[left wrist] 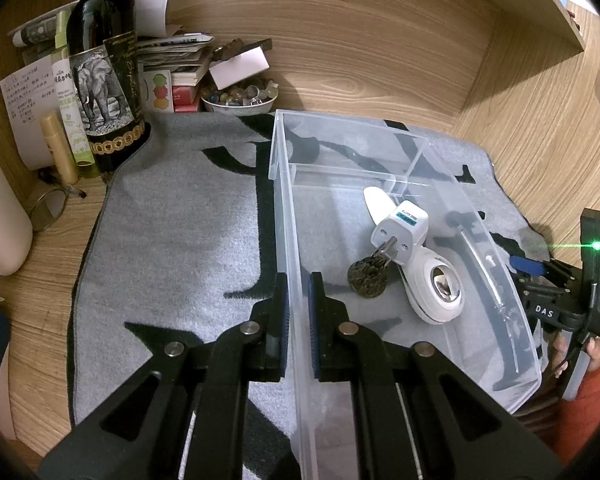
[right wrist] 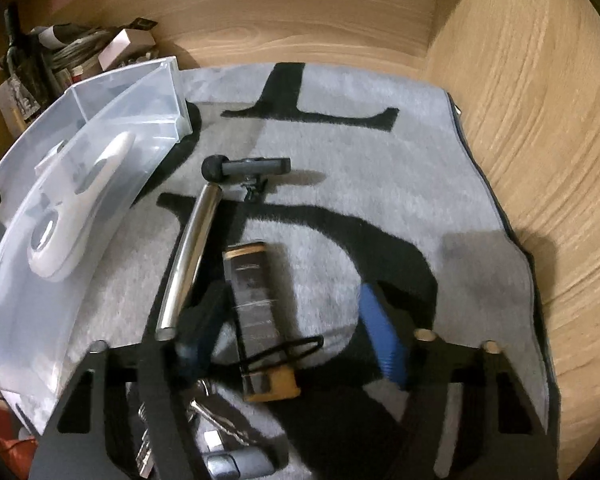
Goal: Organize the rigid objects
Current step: 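Grasp the small dark battery box with the right gripper and lift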
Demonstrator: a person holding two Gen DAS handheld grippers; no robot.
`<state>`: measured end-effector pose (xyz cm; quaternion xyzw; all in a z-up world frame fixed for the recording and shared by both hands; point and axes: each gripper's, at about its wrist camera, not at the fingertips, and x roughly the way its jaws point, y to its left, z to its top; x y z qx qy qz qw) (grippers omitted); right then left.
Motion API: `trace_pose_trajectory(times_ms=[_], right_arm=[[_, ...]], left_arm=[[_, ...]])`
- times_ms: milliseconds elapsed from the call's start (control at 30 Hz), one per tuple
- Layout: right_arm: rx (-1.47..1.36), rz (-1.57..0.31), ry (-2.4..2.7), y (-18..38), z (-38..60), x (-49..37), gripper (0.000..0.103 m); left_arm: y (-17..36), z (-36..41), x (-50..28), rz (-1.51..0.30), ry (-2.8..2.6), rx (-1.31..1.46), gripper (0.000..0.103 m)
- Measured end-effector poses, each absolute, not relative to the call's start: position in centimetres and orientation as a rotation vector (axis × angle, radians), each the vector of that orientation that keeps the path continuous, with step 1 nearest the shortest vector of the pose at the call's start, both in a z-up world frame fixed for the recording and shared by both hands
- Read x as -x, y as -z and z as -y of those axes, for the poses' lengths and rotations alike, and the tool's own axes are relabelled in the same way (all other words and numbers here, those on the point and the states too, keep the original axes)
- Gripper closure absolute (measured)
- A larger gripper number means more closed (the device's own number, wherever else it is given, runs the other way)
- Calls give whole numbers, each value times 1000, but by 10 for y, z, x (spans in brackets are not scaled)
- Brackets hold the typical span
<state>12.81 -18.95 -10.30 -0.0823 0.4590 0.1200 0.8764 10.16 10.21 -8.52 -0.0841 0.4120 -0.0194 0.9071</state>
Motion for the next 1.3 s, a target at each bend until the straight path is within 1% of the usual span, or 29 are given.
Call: trace_pose_trajectory(times_ms=[100,167,200,233,433,767,1033,1300], right_arm=[[160,-956,-254,103,190,-131,63],[147,-951,-248,103,191,-134,73],[141,-951,-242,102,192,-134,80],[132,-952,-240,102,192,-135,82],[112,-919,-219,94,191,-139,82],[97,-763,-256,44,179,-136,82],[109,-646,-325,5,157,-130,82],[148,-595,-453,-8,116,-120,82]], left_arm=[[85,-102,-102,-851,42,175,95],[85,-102,-102,-851,41,175,95],[85,-103,-102,-851,41,174,95],[85,-103,-102,-851,41,175,95],[85,-102,-102,-852,41,175,95],[85,-102,-102,-852,41,177,95],[85,-102,-102,-851,41,176,95],[85,-102,-102,-852,41,176,95]])
